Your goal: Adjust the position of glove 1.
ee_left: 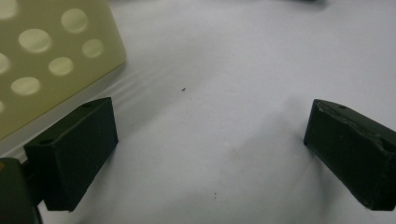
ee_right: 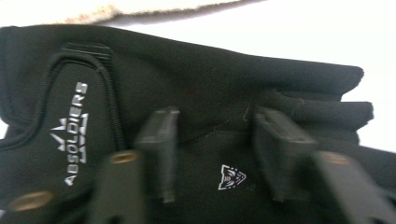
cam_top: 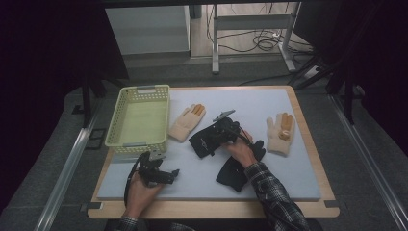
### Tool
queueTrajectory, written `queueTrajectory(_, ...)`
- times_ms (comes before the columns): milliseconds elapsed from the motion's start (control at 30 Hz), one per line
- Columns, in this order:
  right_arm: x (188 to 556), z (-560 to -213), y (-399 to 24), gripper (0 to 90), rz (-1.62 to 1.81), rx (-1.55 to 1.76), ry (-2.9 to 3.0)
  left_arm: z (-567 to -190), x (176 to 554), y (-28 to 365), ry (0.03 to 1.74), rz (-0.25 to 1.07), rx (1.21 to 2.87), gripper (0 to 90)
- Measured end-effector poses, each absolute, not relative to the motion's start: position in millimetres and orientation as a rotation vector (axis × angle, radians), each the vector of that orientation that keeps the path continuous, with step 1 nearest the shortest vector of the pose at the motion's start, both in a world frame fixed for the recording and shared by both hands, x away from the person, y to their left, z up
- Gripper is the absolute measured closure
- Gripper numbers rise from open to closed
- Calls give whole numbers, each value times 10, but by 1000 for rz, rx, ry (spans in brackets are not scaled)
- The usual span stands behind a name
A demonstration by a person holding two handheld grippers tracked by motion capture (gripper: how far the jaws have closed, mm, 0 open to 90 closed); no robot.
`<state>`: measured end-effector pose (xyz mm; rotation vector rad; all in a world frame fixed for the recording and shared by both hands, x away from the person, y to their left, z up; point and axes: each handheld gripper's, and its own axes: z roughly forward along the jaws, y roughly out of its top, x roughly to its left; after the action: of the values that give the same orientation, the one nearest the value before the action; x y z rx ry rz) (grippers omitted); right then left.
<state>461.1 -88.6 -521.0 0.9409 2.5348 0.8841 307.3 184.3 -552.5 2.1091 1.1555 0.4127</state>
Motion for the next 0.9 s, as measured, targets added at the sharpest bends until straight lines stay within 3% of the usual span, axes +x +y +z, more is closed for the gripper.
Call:
queueTrajectory(133,4614,-5206,-906,790,918,949,2565,-5525,3073,1843,1156,413,2109,28)
queueTrajectory(200,4611,-5200,-890,842,905,934,2571,-5525,3072,1843,1156,413,2109,28)
queueTrajectory(467,4598,-5118,-936,869,912,930,2586,-5525,3074,1843,1156,411,2110,28)
queueTrajectory(900,4346,-4612,-1146,870,1034,801,2600,-5525,3073,1844,1156,411,2110,28)
